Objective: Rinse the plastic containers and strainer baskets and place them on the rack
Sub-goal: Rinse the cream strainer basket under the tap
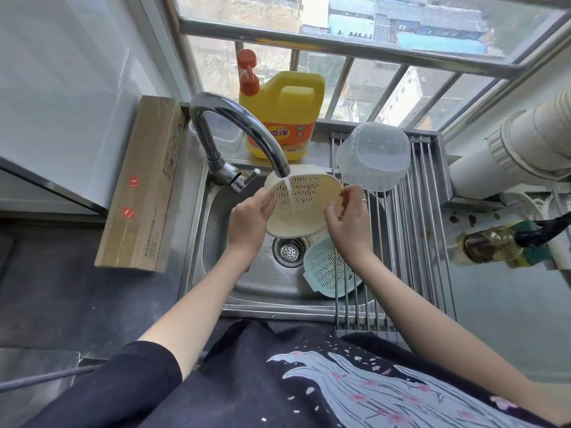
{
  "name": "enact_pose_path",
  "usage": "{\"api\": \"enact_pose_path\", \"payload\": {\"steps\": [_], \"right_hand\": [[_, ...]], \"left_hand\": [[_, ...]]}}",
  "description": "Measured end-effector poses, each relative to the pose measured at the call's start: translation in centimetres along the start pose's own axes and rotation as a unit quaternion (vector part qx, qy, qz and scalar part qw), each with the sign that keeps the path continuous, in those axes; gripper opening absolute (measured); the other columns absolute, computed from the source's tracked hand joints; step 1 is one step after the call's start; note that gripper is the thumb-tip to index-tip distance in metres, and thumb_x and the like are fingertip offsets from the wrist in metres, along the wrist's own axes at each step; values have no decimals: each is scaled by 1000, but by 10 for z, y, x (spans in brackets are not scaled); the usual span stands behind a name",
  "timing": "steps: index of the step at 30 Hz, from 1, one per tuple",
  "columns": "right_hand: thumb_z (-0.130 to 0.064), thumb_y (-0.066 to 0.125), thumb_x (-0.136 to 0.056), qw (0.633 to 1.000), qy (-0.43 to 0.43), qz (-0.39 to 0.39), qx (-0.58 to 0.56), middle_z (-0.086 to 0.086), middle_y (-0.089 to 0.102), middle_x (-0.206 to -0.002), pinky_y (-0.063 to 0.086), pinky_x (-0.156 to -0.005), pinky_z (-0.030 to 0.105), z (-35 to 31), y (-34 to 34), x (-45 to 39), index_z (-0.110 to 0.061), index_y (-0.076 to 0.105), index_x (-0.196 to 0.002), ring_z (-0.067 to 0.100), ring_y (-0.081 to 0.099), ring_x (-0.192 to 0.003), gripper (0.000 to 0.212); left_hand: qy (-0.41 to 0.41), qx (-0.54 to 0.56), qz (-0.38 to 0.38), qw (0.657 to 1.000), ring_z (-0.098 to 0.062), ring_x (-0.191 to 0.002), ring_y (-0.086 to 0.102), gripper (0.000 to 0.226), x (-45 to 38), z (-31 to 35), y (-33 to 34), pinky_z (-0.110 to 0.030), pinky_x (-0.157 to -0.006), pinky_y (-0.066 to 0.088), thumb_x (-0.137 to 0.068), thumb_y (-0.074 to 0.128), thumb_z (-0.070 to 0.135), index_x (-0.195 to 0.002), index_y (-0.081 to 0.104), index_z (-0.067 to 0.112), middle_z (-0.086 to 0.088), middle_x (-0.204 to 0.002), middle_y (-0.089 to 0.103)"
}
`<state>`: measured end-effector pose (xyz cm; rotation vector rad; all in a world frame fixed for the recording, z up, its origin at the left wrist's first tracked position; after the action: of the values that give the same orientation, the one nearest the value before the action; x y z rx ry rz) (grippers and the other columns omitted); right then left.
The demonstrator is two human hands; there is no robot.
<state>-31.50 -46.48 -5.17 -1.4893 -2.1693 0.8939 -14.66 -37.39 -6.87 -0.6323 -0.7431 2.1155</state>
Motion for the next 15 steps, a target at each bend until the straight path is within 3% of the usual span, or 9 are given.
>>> {"api": "enact_pose_path", "payload": {"steps": [2, 4, 5, 8, 11, 13, 15], "right_hand": [[-22, 56, -93, 998, 66, 15, -2, 4, 44, -102, 38, -66, 26, 6, -2, -3, -4, 38, -117, 17, 45, -80, 36], [-31, 56, -93, 995, 96, -21, 29, 3, 42, -106, 38, -70, 29, 14, -4, -7, -7, 37, -123, 15, 45, -82, 43], [-33, 55, -94, 995, 87, -35, 40, 3, 45, -103, 38, -69, 29, 16, -4, -9, -8, 41, -121, 15, 45, -79, 40], [-27, 50, -97, 998, 31, -38, 26, 4, 52, -81, 35, -62, 31, 18, -5, -13, -9, 49, -95, 17, 47, -70, 18], [-23, 49, -99, 1000, 9, -7, 10, 3, 52, -70, 37, -58, 33, 17, -8, -16, -6, 49, -89, 19, 49, -64, 20], [-23, 49, -98, 1000, -6, 15, 16, 1, 53, -69, 39, -57, 32, 16, -11, -18, -6, 52, -91, 18, 50, -62, 19], [-23, 50, -98, 999, -26, 30, 17, 0, 55, -71, 43, -58, 34, 16, -14, -18, -7, 55, -95, 19, 53, -63, 17]], "left_hand": [[-6, 3, 26, 1000, -23, -52, 54, 21, -2, -1, -3, -23, -49, 28, -94, 54, 16, -89, 63, -2, -9, -60, 61], [-19, 27, 47, 998, -17, -51, 47, 27, -3, -1, -6, -18, -45, 26, -95, 52, 20, -85, 61, -4, -4, -58, 54], [-21, 38, 53, 998, -16, -51, 46, 31, -3, -2, -7, -11, -45, 25, -95, 50, 22, -84, 61, -5, -2, -57, 52], [-29, 42, 51, 997, -17, -52, 47, 27, -3, 1, -6, -6, -44, 29, -96, 51, 18, -88, 63, -5, -6, -59, 57], [-48, 50, 39, 997, -14, -52, 45, 23, -4, 5, -4, -7, -44, 28, -96, 51, 16, -83, 59, -1, -1, -60, 56], [-79, 71, 11, 994, -7, -50, 40, 25, -5, 4, 0, -11, -45, 26, -96, 51, 18, -72, 47, 10, 8, -56, 47], [-121, 110, -15, 986, -8, -51, 41, 31, -7, -1, 6, -23, -49, 30, -96, 52, 21, -68, 39, 12, 7, -56, 43]]}}
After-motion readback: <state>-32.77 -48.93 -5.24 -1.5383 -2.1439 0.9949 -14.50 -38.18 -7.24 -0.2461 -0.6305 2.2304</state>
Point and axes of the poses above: each hand's wrist, its own x-axis away from the middle knuckle, its own y-axis out of the palm, z = x × y, the point moved 1 cm from there along -x, towards the middle knuckle
